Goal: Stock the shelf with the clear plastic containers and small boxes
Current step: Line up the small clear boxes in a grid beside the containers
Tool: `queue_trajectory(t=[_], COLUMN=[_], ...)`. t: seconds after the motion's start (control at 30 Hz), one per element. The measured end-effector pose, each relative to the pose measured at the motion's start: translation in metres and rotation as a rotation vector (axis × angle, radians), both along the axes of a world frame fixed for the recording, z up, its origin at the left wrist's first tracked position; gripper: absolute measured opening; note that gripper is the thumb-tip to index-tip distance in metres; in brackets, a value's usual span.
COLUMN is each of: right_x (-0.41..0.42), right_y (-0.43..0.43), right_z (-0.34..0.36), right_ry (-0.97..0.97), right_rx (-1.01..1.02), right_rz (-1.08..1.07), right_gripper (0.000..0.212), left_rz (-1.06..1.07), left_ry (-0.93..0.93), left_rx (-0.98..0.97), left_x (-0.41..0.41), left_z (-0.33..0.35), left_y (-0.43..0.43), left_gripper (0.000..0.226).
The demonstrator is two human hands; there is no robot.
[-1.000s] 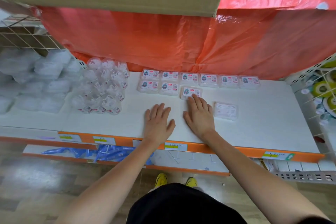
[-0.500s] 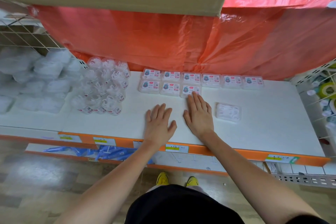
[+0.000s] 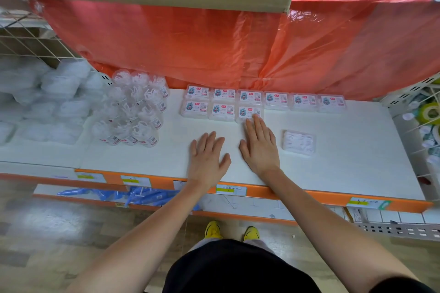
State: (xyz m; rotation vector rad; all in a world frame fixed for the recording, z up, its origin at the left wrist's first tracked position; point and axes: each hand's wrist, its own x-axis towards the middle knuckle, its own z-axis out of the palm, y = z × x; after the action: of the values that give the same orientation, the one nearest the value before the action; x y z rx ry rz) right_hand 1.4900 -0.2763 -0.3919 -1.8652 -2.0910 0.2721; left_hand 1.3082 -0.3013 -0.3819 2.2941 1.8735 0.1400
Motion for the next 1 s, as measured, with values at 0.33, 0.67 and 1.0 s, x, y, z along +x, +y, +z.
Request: queue_trajectory(t=[0.33, 0.67, 1.0], right_x=[0.006, 0.096, 0.113], right_y=[-0.011, -0.040, -0.047], right_z=[0.014, 0.021, 0.028], right_ry=[0.165, 0.112, 0.188], right_rx=[0.115, 0.028, -0.088], right_rz=[-0.048, -0.291, -0.235], right_gripper=[0.044, 0.066, 0.058], left_rz=[-0.002, 0.005, 0.139], left_ry=[-0.011, -0.029, -0.265], left_rx=[-0.023, -0.047, -0.062], left_x=[-0.001, -0.001, 0.004], left_z=[0.004, 0.007, 0.014], left_y=[0.000, -0.001, -0.001], left_gripper=[0.069, 0.076, 0.052])
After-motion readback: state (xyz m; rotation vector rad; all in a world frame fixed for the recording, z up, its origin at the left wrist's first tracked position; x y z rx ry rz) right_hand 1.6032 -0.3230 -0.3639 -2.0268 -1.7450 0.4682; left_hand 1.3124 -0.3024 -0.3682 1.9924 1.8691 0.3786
